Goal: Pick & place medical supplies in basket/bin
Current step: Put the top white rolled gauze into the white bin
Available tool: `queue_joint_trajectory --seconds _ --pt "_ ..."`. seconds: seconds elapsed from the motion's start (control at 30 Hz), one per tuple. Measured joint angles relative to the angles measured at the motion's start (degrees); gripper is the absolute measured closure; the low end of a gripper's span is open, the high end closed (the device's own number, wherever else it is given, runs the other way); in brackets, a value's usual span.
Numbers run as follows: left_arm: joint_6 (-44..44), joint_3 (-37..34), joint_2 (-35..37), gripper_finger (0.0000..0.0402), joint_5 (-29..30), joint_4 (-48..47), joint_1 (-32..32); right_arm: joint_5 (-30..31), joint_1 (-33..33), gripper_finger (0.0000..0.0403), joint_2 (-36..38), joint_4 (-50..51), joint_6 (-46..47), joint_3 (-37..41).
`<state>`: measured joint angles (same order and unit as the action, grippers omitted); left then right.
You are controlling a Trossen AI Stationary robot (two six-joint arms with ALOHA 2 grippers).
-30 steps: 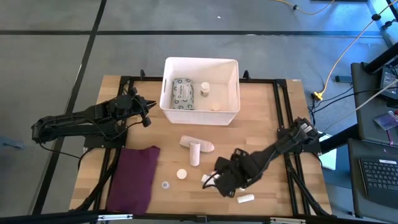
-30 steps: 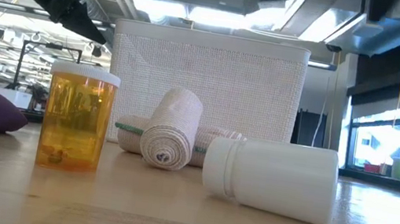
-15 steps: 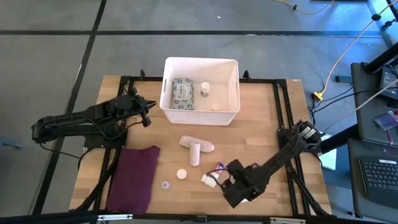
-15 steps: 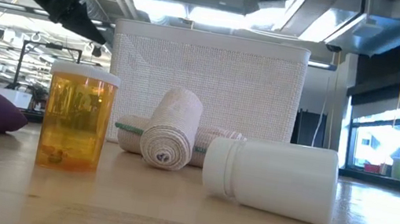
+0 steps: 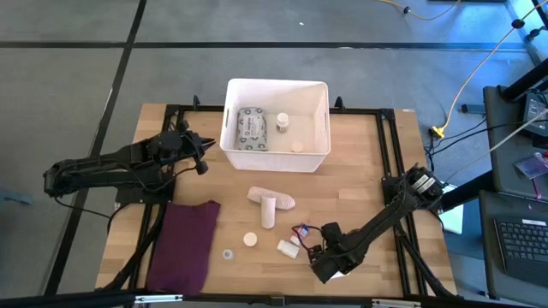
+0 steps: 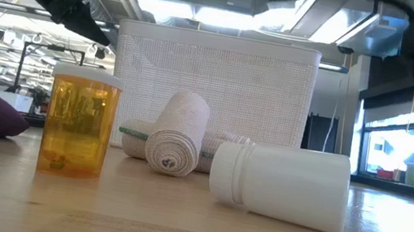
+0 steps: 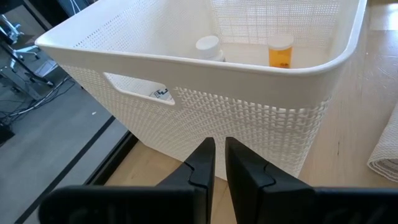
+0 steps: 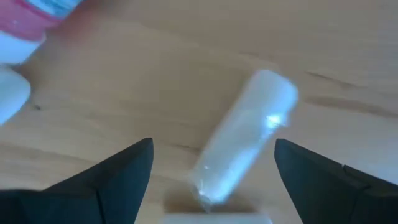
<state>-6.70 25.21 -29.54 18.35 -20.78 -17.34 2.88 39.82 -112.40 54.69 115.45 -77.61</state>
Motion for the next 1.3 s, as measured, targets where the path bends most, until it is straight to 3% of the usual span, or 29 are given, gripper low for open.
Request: queue_joint_trajectory --seconds 0.37,0.83,1.07,1.2,1.3 --pt "0.1 0.0 0.0 0.037 0.0 0.0 0.0 -1.3 -1.9 0.0085 0.3 -5.0 -2.9 6.9" --pt "0.1 0.0 0.0 0.037 0.0 0.0 0.0 -6.0 -4.1 0.0278 0.1 -6.5 -15.5 6.4" --pt "0.0 0.0 0.0 0.037 0.0 0.0 0.0 -6.0 -4.1 0.0358 -0.3 5.4 -20.6 -1.9" --pt "-0.1 0.0 0.0 0.037 0.0 0.0 0.0 -1.4 -4.1 0.0359 -0.3 17.3 -22.8 -8.9" --pt "-0.1 0.0 0.0 0.037 0.0 0.0 0.0 6.0 -4.1 0.0349 -0.3 24.1 -26.2 -14.6"
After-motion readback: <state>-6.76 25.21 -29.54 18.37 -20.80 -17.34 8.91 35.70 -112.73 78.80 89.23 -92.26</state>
